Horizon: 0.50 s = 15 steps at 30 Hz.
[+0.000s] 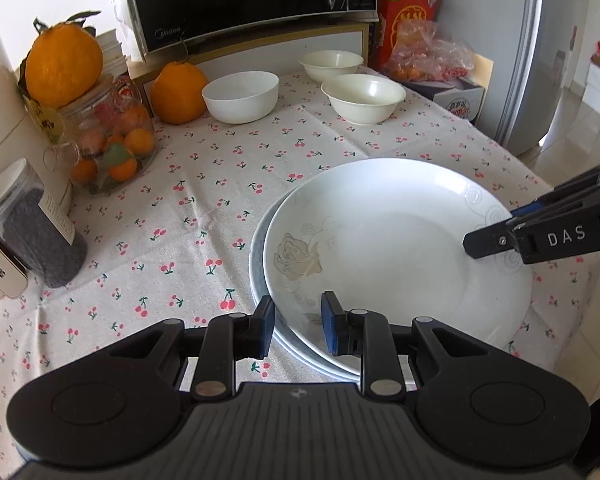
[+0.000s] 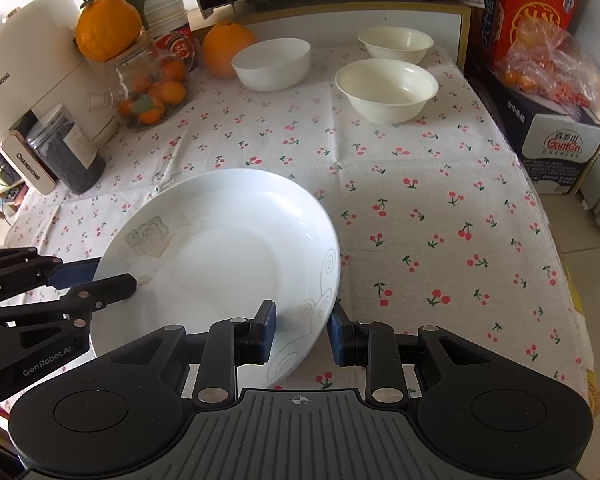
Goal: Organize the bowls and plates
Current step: 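Lower the white plate onto the stack and open the left gripper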
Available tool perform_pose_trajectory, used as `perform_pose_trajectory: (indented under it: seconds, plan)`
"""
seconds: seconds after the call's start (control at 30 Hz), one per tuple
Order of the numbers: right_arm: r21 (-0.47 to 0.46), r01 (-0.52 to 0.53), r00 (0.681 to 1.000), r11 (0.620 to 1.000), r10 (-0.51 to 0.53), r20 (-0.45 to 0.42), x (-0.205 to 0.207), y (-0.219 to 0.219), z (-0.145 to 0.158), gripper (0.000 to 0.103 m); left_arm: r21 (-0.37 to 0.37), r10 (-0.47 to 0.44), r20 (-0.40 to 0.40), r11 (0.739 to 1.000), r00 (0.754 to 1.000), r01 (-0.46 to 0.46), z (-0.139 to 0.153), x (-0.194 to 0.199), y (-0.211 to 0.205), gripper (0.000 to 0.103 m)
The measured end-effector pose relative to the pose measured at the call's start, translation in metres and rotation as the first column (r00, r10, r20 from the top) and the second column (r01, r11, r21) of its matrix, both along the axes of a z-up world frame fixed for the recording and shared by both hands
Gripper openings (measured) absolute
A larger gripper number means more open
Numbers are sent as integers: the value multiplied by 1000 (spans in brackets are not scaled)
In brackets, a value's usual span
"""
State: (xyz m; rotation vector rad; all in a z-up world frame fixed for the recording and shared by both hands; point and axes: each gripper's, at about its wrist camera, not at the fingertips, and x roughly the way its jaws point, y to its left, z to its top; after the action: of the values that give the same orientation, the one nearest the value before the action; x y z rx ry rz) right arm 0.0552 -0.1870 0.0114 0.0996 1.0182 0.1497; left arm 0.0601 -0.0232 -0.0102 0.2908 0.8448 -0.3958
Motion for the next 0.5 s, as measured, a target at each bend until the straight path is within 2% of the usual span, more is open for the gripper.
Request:
perform_pose_trajectory:
  seconds: [0.13,0.33,0.43,0.5]
  plan:
    - [-29,-2,1000,1000,2,12,0,2,1,27,43,-19,24,999,1000,18,-2,-3,-5,22]
    - [-66,-16,1000,998,17,16,0,6,2,21,59,-45,54,997,998,42,0,-6,-6,21]
    - [-79,-29,999,996,30,14,-1,8,1,15,45,-51,45,998,998,49,0,-5,-6,21]
    - [-84,-36,999,996,38,21,-2,10,2,15,48,-57,43,997,997,55,0,-6,-7,21]
